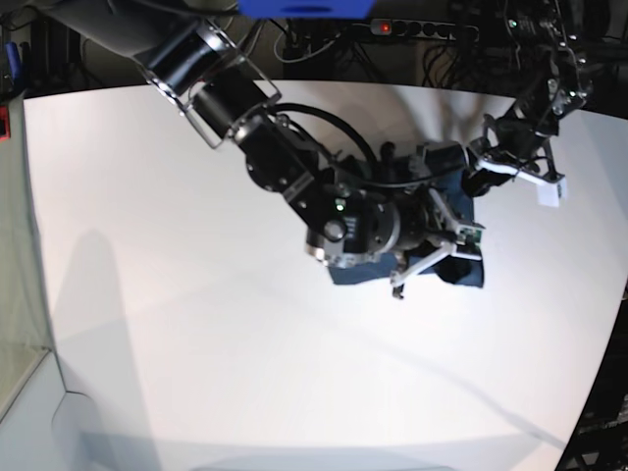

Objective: Layout the t-shirt on the table in an organized manner, then fold the t-shirt properly
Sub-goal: 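Fold the strip end with the right gripper over toward the left gripper, then press the folded bundle flat with the right gripper and release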

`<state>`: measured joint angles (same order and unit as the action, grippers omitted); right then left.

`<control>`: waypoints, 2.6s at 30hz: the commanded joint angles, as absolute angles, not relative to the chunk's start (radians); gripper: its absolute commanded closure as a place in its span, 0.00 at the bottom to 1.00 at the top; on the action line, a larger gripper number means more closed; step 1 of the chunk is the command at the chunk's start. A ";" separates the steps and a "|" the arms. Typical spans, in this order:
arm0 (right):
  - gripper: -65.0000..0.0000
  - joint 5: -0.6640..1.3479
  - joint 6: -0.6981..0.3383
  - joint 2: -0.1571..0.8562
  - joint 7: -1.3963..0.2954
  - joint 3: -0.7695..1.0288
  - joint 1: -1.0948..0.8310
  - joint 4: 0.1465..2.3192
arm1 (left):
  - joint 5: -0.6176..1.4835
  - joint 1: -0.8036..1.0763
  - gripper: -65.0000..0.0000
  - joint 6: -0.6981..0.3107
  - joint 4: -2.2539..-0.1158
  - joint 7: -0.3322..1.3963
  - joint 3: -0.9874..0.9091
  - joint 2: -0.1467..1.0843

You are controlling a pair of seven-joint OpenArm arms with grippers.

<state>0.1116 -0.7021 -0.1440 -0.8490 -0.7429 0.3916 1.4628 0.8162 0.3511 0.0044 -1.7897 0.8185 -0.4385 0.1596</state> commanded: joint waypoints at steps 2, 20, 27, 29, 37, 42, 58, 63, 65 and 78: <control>1.00 0.125 -0.698 -0.157 -0.823 -0.742 0.420 1.480 | 0.822 0.357 0.71 0.008 -1.811 0.796 -0.489 0.166; 1.00 0.127 -0.698 -0.157 -0.825 -0.740 0.421 1.481 | 0.792 0.259 0.71 0.004 -1.587 0.796 -0.535 0.176; 1.00 0.127 -0.698 -0.157 -0.774 -0.740 0.418 1.466 | 0.791 0.188 0.71 0.002 -1.471 0.796 -0.417 0.191; 1.00 0.127 -0.698 -0.157 -0.757 -0.740 0.429 1.426 | 0.791 0.182 0.71 0.002 -1.468 0.796 -0.383 0.191; 1.00 0.127 -0.698 -0.157 -0.699 -0.737 0.475 1.307 | 0.792 0.196 0.71 0.002 -1.475 0.797 -0.329 0.219; 0.97 0.128 -0.698 -0.157 -0.702 -0.742 0.479 1.313 | 0.794 0.199 0.71 0.002 -1.475 0.797 -0.329 0.231; 0.41 0.420 -0.698 -0.157 -0.829 -0.579 0.513 1.480 | 0.800 0.199 0.71 0.001 -1.475 0.819 -0.337 0.239; 0.45 0.423 -0.698 -0.110 -0.851 -0.424 0.460 1.481 | 0.802 0.197 0.71 0.001 -1.477 0.862 -0.338 0.257; 0.53 0.423 -0.698 -0.088 -0.854 -0.386 0.435 1.481 | 0.799 0.197 0.71 0.001 -1.477 0.862 -0.340 0.259; 0.87 0.423 -0.698 -0.070 -0.843 -0.426 0.225 1.481 | 0.805 0.197 0.71 0.001 -1.523 0.869 -0.361 0.272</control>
